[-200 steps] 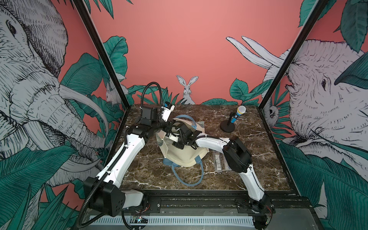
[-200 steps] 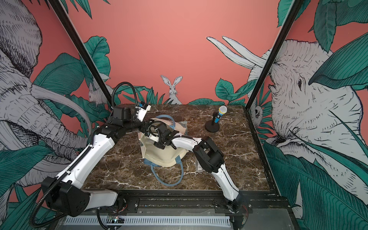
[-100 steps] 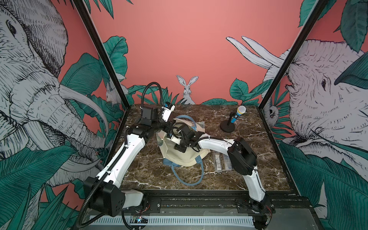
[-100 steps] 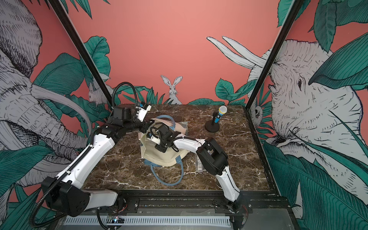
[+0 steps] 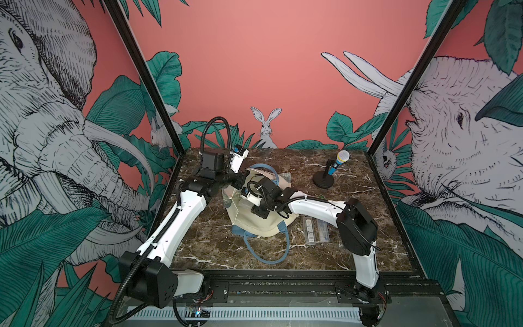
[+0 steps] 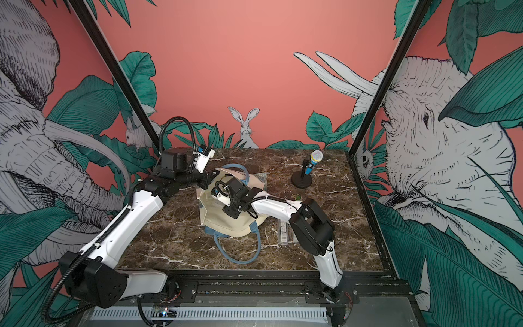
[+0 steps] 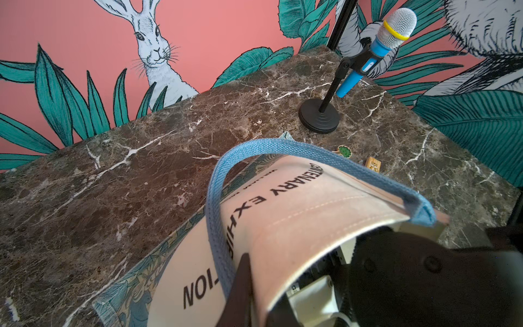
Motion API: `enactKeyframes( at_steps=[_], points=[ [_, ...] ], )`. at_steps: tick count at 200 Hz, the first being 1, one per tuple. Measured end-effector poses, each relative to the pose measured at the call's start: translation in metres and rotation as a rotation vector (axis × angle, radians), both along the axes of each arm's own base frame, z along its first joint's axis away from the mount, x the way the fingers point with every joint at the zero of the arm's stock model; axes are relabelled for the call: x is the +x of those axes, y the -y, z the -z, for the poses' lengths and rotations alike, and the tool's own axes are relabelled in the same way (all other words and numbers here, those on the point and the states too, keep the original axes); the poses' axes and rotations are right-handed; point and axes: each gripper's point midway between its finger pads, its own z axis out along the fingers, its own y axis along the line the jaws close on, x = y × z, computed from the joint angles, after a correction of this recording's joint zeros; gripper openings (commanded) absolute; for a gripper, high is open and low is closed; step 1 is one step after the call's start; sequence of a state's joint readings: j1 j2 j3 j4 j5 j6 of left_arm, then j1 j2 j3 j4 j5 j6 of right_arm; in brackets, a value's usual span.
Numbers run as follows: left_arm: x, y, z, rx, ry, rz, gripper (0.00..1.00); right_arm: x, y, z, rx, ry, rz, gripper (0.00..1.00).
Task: Take out the compass set from the canvas bag
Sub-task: Pick up the compass set from the canvas bag.
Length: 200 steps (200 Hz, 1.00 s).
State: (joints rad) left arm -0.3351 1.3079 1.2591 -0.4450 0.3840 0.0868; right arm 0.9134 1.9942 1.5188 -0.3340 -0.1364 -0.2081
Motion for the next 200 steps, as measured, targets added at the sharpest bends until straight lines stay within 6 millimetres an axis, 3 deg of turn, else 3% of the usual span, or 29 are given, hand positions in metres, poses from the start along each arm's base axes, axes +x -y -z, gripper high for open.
enactKeyframes(
  at_steps=[59, 106, 147, 200],
  points=[
    [0.0, 0.0, 0.0, 0.0, 0.0, 0.001, 0.0, -0.026, 0.027, -0.028, -0.024, -0.013, 0.028, 0.28],
    [-0.001, 0.001, 0.001, 0.003, -0.002, 0.002, 0.0, -0.06, 0.057, -0.066, -0.006, -0.015, 0.064, 0.29],
    [-0.001, 0.001, 0.001, 0.004, -0.003, 0.0, 0.0, -0.079, 0.1, -0.106, 0.038, 0.021, 0.168, 0.28],
    [-0.001, 0.001, 0.001, 0.005, -0.003, -0.001, 0.0, -0.092, 0.162, -0.13, 0.028, 0.07, 0.324, 0.28]
  ],
)
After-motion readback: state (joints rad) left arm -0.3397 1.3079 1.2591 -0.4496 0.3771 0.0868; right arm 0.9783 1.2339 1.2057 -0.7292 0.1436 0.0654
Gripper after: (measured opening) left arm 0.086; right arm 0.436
